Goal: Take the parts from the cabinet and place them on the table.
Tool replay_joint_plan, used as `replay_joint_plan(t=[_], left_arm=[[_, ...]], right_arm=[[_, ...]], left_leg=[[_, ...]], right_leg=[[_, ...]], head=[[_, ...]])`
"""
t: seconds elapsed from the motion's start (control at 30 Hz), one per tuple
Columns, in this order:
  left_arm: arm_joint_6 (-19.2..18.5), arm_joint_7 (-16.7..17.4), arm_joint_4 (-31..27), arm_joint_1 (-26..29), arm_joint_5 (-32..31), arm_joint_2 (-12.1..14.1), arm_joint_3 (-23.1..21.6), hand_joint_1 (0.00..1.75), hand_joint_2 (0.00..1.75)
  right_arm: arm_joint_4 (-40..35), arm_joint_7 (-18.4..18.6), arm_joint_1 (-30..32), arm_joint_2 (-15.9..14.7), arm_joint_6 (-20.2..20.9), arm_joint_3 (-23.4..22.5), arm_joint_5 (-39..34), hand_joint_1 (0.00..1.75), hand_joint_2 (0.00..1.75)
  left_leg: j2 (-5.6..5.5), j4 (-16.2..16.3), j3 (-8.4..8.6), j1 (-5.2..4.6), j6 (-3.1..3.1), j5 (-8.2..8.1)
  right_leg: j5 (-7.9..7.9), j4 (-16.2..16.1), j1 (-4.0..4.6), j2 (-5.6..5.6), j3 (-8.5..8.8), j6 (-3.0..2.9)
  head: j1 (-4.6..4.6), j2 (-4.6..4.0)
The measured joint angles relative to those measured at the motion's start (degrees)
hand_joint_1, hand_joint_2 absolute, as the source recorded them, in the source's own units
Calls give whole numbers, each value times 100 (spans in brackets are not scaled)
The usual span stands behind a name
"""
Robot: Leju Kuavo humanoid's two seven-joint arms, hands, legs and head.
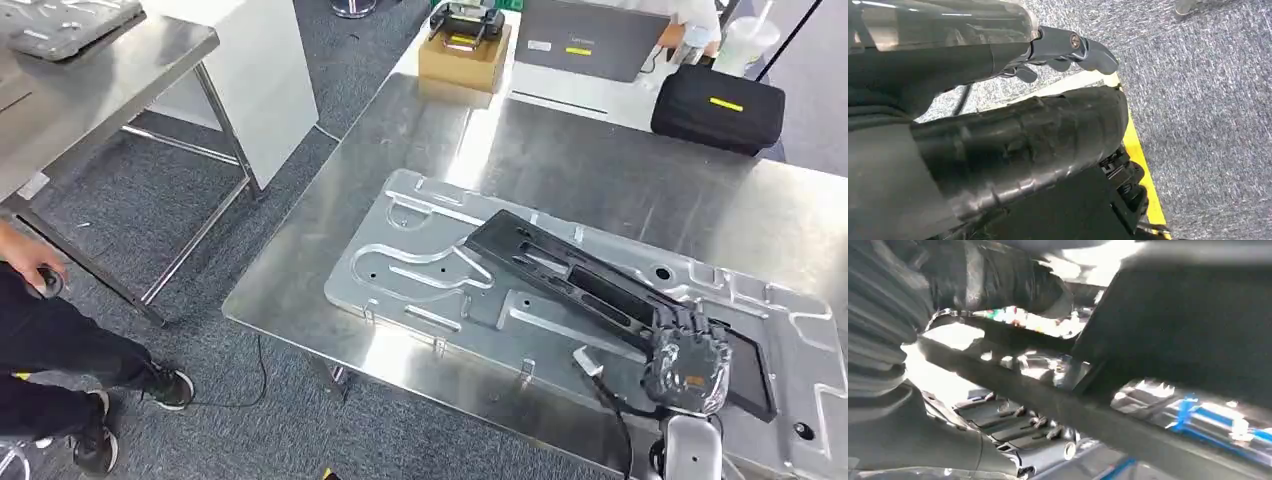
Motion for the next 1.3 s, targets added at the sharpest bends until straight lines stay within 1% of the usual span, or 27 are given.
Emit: replay_joint_plan(t=[0.03,0.07,0.1,0.17,0.2,0.23,0.3,0.37,0.43,0.5,0.53,0.57,0.6,0.7,0.73,0.83,0.87,0.9,0.93,1.0,1.03,1.07,1.1,1.13,1.2,1.23,1.3], left_arm=[[2,0,0,5,2,0,0,0,0],[6,0,0,11,9,2,2,0,0],[13,-2,0,19,15,2,2,0,0],[15,-11,0,33,28,2,4,0,0],[17,-22,0,39,50,4,4,0,0],[24,-37,0,35,74,7,7,0,0],[42,-68,0,52,127,9,11,0,0],[67,-98,0,64,172,11,33,0,0],[105,-127,0,79,238,15,83,0,0],[118,-159,0,98,295,15,127,0,0],[122,-166,0,116,317,15,148,0,0],[129,-168,0,138,321,20,164,0,0],[138,-170,0,156,330,24,190,0,0],[142,-173,0,147,334,33,240,0,0],[151,-173,0,140,345,39,249,0,0],[197,-173,0,150,391,39,273,0,0],[221,-170,0,171,415,44,286,0,0],[234,-166,0,171,415,44,289,0,0],[240,-166,0,159,415,46,291,0,0],[240,-164,0,151,415,44,297,0,0],[240,-164,0,155,415,44,306,0,0],[240,-157,0,163,415,46,319,0,0],[240,-157,0,167,415,46,330,0,0],[240,-157,0,164,415,46,332,0,0],[240,-157,0,157,415,44,332,0,0],[240,-157,0,155,415,44,337,0,0],[243,-157,0,153,415,46,345,0,0]], right_arm=[[26,-141,47,0,-35,37,-2,0,0],[33,-356,105,6,-105,35,0,0,0],[16,-620,143,39,-218,-19,-2,0,0],[-134,-974,258,173,-295,-210,0,0,0],[-223,-1133,340,276,-306,-317,0,0,0],[-326,-1299,408,368,-332,-405,-13,0,0],[-624,-1747,612,522,-348,-596,-137,0,0],[-950,-2433,836,710,-352,-771,-760,0,0],[-1313,-3184,972,926,-354,-937,-1645,0,0],[-1651,-4024,1169,1199,-354,-1099,-2601,0,0],[-1861,-4444,1273,1335,-354,-1158,-3036,0,0],[-2027,-4690,1362,1443,-354,-1200,-3295,0,0],[-2180,-4866,1432,1550,-354,-1220,-3452,0,0],[-2526,-5040,1571,1798,-352,-1283,-3625,0,0],[-2608,-5199,1599,1871,-352,-1310,-3819,0,0],[-2947,-5809,1760,2090,-352,-1414,-4558,0,0],[-3105,-5956,1820,2176,-352,-1440,-4644,0,0],[-3220,-6044,1881,2230,-352,-1463,-4680,0,0],[-3333,-6090,1920,2301,-352,-1484,-4715,0,0],[-3430,-6118,1973,2380,-352,-1530,-4739,0,0],[-3473,-6123,2017,2413,-350,-1556,-4743,0,0],[-3506,-6125,2054,2431,-350,-1572,-4747,0,0],[-3532,-6127,2074,2459,-348,-1591,-4749,0,0],[-3560,-6127,2082,2472,-348,-1600,-4750,0,0],[-3632,-6133,2085,2503,-348,-1611,-4750,0,0],[-3646,-6134,2082,2514,-348,-1618,-4750,0,0],[-3694,-6175,2118,2562,-346,-1639,-4782,0,0]], left_leg=[[-1,6,-1,1,3,-7],[-4,15,4,6,-4,-18],[-7,31,16,16,-18,-34],[-11,86,55,50,-75,-96],[-13,118,49,57,-124,-133],[-21,188,22,22,-179,-171],[-19,151,29,20,-217,-164],[-20,167,22,48,-293,-196],[-12,598,-140,64,-335,-520],[-11,1501,-554,66,-355,-953],[-11,1844,-711,66,-358,-1067],[-11,1961,-763,66,-350,-1043],[-11,1772,-669,65,-328,-867],[-13,411,3,29,-193,-183],[-12,216,85,2,-177,-251],[-19,200,74,-19,-169,-244],[-21,122,101,25,-120,-203],[2,80,133,41,-102,-166],[5,59,134,42,-61,-152],[22,61,121,32,-52,-149],[29,64,116,31,-51,-150],[31,71,114,32,-52,-150],[30,76,115,32,-55,-152],[28,89,116,33,-63,-158],[22,139,118,34,-96,-195],[21,163,99,-3,-129,-218],[14,172,89,-2,-182,-223]], right_leg=[[-53,294,-22,-1,-167,26],[36,291,-48,-2,-185,48],[224,68,-69,-3,-88,64],[718,-828,-105,-8,353,92],[706,-1170,-113,-11,517,97],[691,-1231,-52,15,534,31],[678,-1201,-43,17,517,-29],[705,-1228,-54,8,522,-135],[697,-1231,-54,-3,528,-213],[687,-1229,-25,-20,527,-242],[683,-1224,-9,-24,526,-249],[678,-1223,5,-22,531,-256],[674,-1222,16,-10,541,-262],[665,-1222,33,12,588,-258],[648,-1195,77,12,573,-230],[679,-1221,36,6,562,-147],[673,-1222,67,8,576,-106],[608,-1148,33,13,564,-92],[429,-934,35,8,464,-68],[-22,-85,16,7,75,-28],[-155,297,12,6,-104,-6],[-154,468,9,5,-187,4],[-12,346,0,4,-130,11],[210,5,-8,3,38,10],[670,-1055,-25,0,580,-9],[556,-1172,13,3,619,-41],[599,-1188,27,14,596,-106]], head=[[4,0],[0,0],[2,0],[2,0],[9,0],[-2,0],[-11,0],[-11,0],[-22,0],[-20,0],[-20,0],[-17,0],[-20,0],[-17,0],[-17,0],[-15,0],[-17,0],[-17,0],[-6,0],[-7,0],[-7,0],[-9,0],[-6,0],[-9,0],[-6,0],[-7,0],[-11,0]])
